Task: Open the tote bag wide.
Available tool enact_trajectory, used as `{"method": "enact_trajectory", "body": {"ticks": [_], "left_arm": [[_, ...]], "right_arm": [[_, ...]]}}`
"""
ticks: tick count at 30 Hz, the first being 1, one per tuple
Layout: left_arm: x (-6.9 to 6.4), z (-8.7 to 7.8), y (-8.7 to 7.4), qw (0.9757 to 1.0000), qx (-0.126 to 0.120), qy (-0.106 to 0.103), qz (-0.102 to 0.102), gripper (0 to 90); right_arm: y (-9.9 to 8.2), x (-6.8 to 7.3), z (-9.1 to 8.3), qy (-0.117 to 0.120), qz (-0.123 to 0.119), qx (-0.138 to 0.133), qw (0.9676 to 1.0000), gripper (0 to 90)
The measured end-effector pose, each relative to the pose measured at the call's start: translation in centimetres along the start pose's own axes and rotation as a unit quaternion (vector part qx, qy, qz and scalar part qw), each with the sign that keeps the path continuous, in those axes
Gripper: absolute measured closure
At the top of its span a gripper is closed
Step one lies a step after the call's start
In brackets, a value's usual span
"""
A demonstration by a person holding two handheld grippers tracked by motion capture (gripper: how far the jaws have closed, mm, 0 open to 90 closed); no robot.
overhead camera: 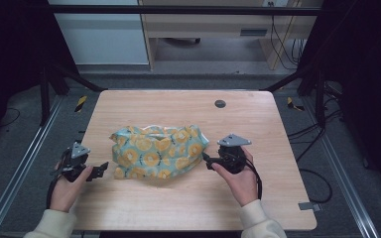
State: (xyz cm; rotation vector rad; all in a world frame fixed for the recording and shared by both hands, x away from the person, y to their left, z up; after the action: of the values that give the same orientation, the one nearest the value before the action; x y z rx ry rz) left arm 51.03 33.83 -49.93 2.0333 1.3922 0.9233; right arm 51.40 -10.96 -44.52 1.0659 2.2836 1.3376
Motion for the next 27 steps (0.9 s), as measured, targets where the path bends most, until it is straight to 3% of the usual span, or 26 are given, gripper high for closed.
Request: {"method": "enact_trajectory", "body": {"ticks": [7,13,19,23,25,26,27], "left_arm": [[0.0,-0.2,-0.3,0.9999,0.003,0.007,-0.008,7.7],[-0.4,-0.2,-0.2,1.0000,0.000,0.002,0.007,7.7],[-0.1,-0.3,-0.3,1.0000,-0.002,0.000,0.004,7.7],[-0.2,-0.3,-0.2,1.0000,-0.002,0.000,0.002,7.7],[-0.2,-0.3,-0.2,1.0000,-0.002,0.000,0.002,7.7],[-0.2,-0.3,-0.2,1.0000,-0.003,-0.001,0.003,7.7],[-0.2,-0.3,-0.2,1.0000,-0.002,-0.001,0.003,7.7]], "right_arm": [[3.1,0.7,1.2,0.024,-0.018,0.005,0.9995,28.4],[4.6,1.4,2.4,0.038,-0.030,0.012,0.9988,26.9],[5.7,2.9,3.3,0.053,-0.050,0.022,0.9971,31.0],[6.1,3.3,3.9,0.056,-0.055,0.040,0.9961,41.0],[6.2,3.2,4.1,0.051,-0.065,0.045,0.9956,59.1],[6.3,3.2,4.2,0.053,-0.067,0.042,0.9955,72.9],[6.4,3.3,4.1,0.056,-0.069,0.041,0.9952,78.0]]}}
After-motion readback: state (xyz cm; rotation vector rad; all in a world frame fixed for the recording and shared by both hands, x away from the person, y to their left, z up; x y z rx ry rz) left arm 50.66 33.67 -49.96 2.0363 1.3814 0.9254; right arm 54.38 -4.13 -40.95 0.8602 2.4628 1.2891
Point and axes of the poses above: each handheld gripper's, and its own axes: z roughly forward along the jaws, y roughly out of its top, x roughly to its left, the point moved 4 cm from there along z, roughly forward along the jaws, and after that the axes turned 12 degrees about y, right-handed, at the moved point
